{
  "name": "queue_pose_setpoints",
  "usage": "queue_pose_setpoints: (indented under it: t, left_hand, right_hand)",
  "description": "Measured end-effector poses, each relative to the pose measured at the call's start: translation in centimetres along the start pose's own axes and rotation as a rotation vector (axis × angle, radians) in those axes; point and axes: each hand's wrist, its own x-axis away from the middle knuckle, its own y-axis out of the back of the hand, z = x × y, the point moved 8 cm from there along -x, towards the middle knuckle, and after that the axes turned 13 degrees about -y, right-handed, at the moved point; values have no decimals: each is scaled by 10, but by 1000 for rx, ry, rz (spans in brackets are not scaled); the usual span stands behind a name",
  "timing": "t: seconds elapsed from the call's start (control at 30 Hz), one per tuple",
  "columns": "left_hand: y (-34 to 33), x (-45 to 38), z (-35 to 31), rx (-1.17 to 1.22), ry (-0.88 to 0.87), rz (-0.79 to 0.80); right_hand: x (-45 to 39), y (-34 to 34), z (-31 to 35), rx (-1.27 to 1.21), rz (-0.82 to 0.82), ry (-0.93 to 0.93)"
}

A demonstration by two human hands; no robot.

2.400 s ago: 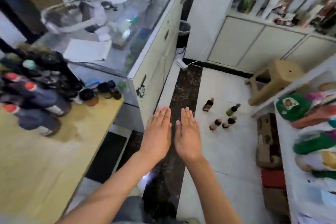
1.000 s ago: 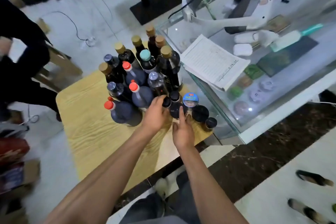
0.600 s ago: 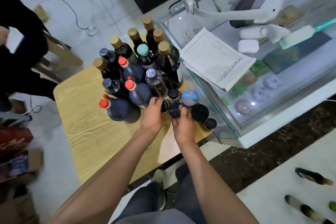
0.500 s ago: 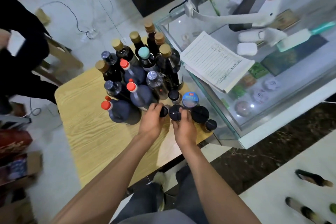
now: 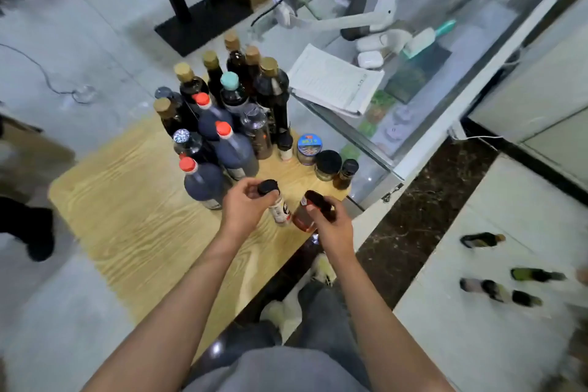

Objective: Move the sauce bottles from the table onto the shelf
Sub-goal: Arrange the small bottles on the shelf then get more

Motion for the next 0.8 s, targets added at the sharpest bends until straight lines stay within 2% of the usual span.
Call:
queue_pose_setpoints:
  t: [0.13, 0.3, 0.63, 0.8]
  left_hand:
    - [-22, 25, -8, 325, 77, 153]
    - [-75, 73, -45, 537, 93, 311]
    - [-198, 216, -156, 519, -133, 732]
    - [-262, 325, -207, 563, -224, 984]
  right_hand:
    - [46, 33, -14, -186, -50, -11]
    - [99, 89, -19, -324, -147, 33]
    - [217, 257, -31, -604, -461, 170]
    - [293, 358, -58, -697, -598, 267]
